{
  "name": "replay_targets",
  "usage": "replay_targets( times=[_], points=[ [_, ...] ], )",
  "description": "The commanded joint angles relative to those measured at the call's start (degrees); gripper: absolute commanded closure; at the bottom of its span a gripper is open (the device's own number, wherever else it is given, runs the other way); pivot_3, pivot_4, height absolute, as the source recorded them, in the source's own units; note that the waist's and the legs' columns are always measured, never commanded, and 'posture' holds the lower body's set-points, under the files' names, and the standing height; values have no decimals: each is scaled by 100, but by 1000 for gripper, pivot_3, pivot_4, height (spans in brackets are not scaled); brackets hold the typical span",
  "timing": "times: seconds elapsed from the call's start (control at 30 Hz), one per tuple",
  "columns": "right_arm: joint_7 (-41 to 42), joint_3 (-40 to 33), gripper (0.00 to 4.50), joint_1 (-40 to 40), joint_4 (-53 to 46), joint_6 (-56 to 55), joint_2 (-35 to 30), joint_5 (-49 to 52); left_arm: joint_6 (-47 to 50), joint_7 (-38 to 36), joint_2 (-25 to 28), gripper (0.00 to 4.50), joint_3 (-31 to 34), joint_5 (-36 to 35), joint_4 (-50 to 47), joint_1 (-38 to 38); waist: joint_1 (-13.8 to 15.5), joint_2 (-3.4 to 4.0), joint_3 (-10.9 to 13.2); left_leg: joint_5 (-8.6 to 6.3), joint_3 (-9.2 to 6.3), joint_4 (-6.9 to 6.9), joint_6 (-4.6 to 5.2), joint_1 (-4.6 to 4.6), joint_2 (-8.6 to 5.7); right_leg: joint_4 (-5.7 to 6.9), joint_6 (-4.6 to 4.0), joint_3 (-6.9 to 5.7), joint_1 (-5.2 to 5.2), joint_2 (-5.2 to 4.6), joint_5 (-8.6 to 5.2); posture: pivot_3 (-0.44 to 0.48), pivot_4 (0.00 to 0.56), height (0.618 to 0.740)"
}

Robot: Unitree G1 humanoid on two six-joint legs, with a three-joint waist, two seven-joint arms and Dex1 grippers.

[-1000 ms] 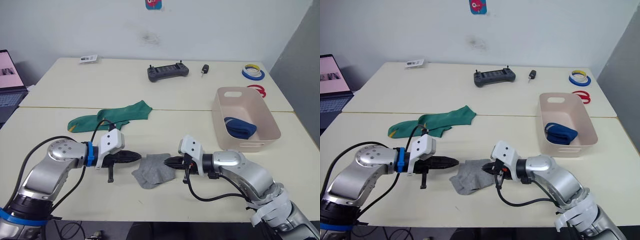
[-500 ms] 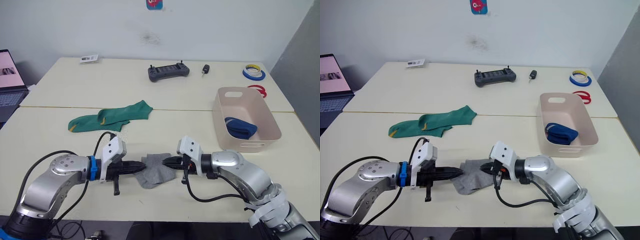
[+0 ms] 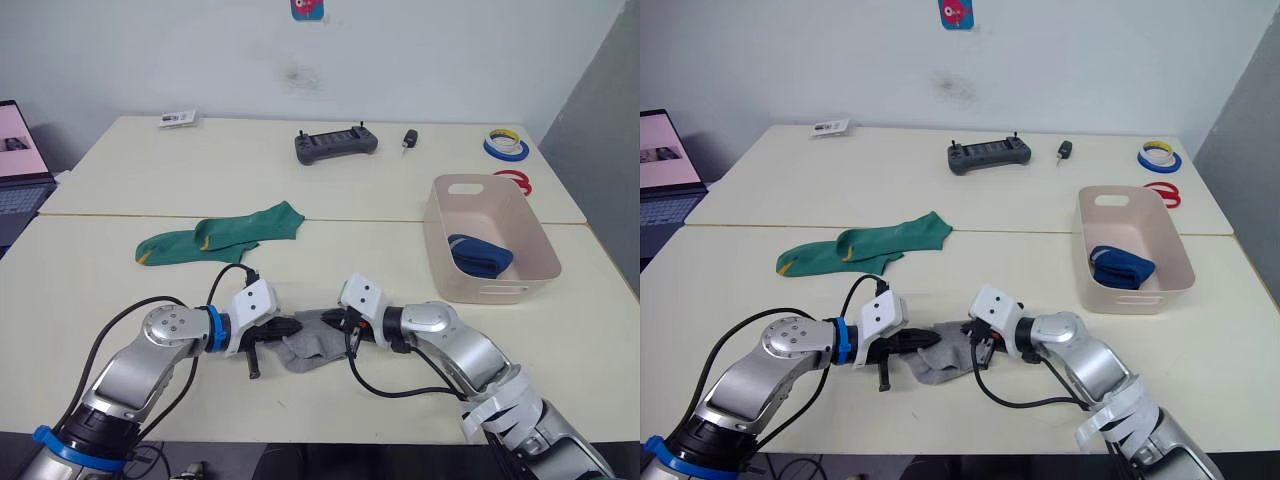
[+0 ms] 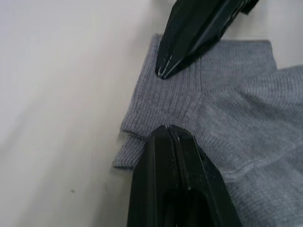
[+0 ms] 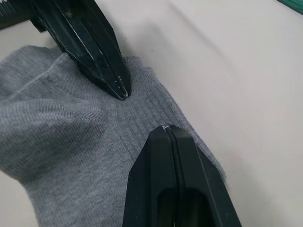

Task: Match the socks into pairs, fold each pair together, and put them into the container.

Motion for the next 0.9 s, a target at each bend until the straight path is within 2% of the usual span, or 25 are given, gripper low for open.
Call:
replay_targets(
  times=[0.03, 0.17, 0.27, 0.43, 0.57, 0.9],
  points=[
    [109, -358, 4482, 212, -205, -198, -239, 12, 43, -55, 89, 4500, 23, 76, 106, 149, 0, -1, -1, 0, 0, 0, 0, 2, 0, 0, 0, 0, 3, 0, 0, 0, 150, 740],
    [648, -890, 4482, 493, -1054, -271, -377, 820, -64, -391, 184, 4500, 537, -454, -108, 63, -8, 0, 2, 0, -2, -1, 0, -7, 3, 0, 0, -2, -6, 2, 0, 0, 150, 740],
    [859, -846, 4482, 541, -1332, -145, -553, 946, 236, -637, 296, 4500, 778, -898, -376, -135, -20, 1, 5, 0, -3, -2, 0, -9, 7, 1, 0, -2, -9, 6, 0, 0, 150, 740],
    [1002, -246, 4482, 488, -1154, -133, -594, 629, 455, -796, 248, 4500, 435, -971, -763, -658, 4, 0, 5, 0, -4, 1, 0, -10, -1, -1, 0, -5, -4, 5, 0, 0, 150, 740],
    [1081, 98, 4482, 402, -943, -267, -484, 448, 158, -1098, 385, 4500, 3, -632, -853, -582, -8, 0, 5, 0, 8, 1, 0, -10, -3, -4, 0, -2, -6, 5, 0, 0, 150, 740],
    [954, 609, 4482, 302, -239, -389, 10, -42, -2, -1129, 322, 4500, -39, -491, -630, -493, -2, 0, 5, 0, -3, 1, 0, -9, 4, 2, 0, -2, -8, 19, 0, 0, 150, 740]
  ],
)
